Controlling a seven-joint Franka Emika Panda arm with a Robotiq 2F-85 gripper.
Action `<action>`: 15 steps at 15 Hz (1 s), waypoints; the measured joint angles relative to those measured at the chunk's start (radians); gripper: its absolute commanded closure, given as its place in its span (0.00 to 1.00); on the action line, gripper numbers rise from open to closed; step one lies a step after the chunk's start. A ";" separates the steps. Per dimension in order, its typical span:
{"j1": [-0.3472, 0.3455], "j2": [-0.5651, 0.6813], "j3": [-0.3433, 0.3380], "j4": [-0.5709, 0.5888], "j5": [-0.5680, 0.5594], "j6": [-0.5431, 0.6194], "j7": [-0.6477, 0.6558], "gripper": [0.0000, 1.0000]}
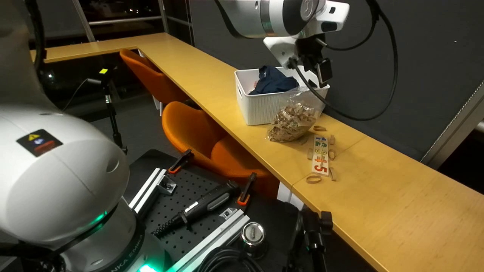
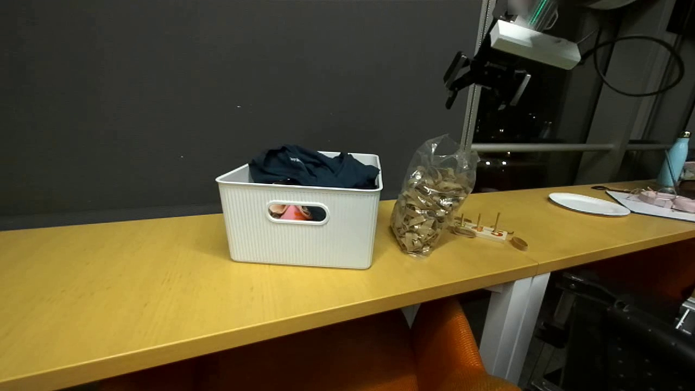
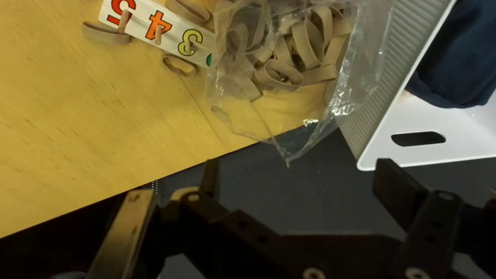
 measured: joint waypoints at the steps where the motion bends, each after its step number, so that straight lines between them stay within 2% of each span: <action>1: -0.004 -0.017 -0.009 -0.009 -0.022 0.000 0.017 0.00; 5: -0.048 -0.072 -0.052 -0.054 -0.040 0.000 0.033 0.00; 8: -0.088 -0.082 -0.091 -0.095 -0.012 -0.001 -0.001 0.00; 12: -0.186 -0.054 -0.059 -0.153 0.105 0.000 -0.114 0.00; 15: -0.220 -0.012 -0.041 -0.182 0.173 0.001 -0.176 0.00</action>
